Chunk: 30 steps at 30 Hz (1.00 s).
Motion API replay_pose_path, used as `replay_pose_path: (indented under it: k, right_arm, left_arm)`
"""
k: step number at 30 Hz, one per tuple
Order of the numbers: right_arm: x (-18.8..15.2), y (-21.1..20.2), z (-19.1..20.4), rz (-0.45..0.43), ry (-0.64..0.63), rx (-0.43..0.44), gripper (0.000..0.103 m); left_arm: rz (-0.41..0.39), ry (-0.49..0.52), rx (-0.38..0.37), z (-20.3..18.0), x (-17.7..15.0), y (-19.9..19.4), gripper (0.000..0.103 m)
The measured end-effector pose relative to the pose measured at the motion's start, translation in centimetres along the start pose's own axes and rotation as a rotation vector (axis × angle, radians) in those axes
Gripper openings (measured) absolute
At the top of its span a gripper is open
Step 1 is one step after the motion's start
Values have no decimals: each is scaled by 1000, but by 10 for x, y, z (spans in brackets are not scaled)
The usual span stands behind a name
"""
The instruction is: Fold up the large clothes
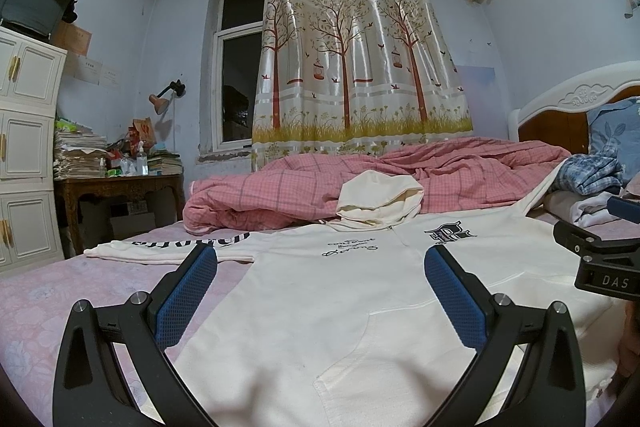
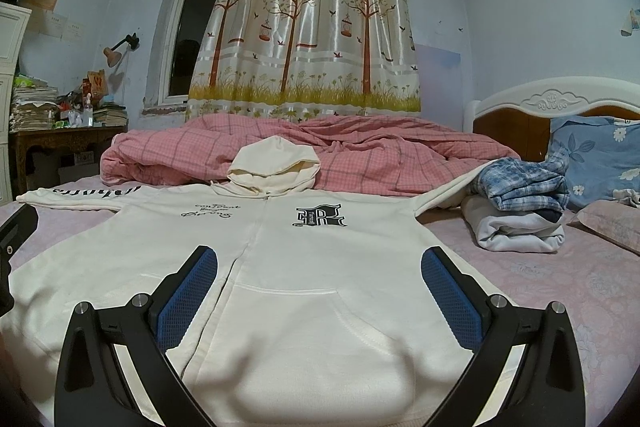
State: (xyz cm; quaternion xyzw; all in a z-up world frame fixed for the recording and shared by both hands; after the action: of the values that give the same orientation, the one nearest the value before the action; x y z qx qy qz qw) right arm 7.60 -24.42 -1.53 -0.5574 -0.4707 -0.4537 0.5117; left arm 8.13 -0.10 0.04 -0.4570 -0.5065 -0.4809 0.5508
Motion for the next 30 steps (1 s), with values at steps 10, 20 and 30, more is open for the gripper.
replay_pose_path:
  k: [10,20,30]
  right_arm:
    - [1,-1,-2,-2,3,-5,103]
    - [3,-4,-5,-5,-9,-12,103]
    - [4,-4,-6,-10,-2,-13,103]
  left_arm:
    - [-7,-2,-1,2,2,-1,103]
    - [-33,54,-2,6,3,-4,103]
    - [-27,48,-2,3,0,-6,103]
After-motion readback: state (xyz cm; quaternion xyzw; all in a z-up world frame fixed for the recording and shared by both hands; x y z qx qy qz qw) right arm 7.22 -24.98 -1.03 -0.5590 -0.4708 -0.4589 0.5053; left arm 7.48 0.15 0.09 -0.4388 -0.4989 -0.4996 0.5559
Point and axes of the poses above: each gripper's, at about its wrist camera, not at the fingertips, and y roughly the way its jaws point, z to its left, x to its top, the point moved 10 cm from there along y, roughly the way its jaws point, and after that the axes turned 4 degrees about x, right-handed, at the moved point
